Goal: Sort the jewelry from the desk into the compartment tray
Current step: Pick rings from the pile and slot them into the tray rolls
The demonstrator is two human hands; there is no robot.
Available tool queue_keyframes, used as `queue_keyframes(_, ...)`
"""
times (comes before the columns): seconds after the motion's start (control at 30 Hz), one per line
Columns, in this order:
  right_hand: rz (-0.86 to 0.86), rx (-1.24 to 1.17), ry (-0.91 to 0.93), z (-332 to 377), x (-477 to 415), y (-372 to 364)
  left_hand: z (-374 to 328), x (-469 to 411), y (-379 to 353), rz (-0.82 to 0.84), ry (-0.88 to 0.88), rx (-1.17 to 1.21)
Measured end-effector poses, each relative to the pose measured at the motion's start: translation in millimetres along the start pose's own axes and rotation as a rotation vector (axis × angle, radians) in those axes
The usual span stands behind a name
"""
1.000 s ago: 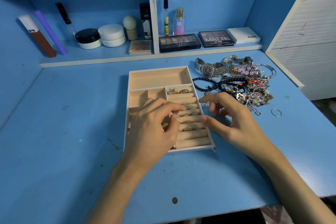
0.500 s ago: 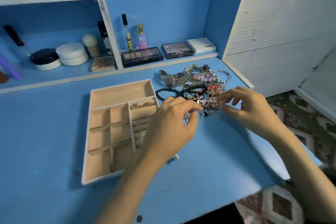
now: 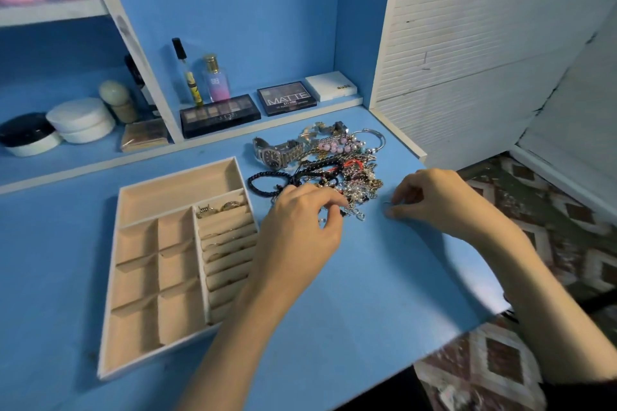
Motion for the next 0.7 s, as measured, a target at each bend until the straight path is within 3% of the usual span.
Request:
queue_keyframes(0.4, 0.114, 0.004, 0.124, 6.1, -5.0, -2.4, 5.6, -0.9, 10.7, -0.043, 0.033, 0.042)
queue_keyframes(0.7, 0.178, -0.029, 0.099, 4.5, -15.4, -1.1, 12.2, 0.0, 12.5, -0.071, 0.053, 0.028)
Point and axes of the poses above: each hand's wrist, its own x-axis away from the middle knuckle, its own y-axis out of the back of the hand, z = x × y, the point moved 3 cm from there along -x, towards the middle knuckle, and after that the axes turned 8 degrees about y, right-handed, at the moved point
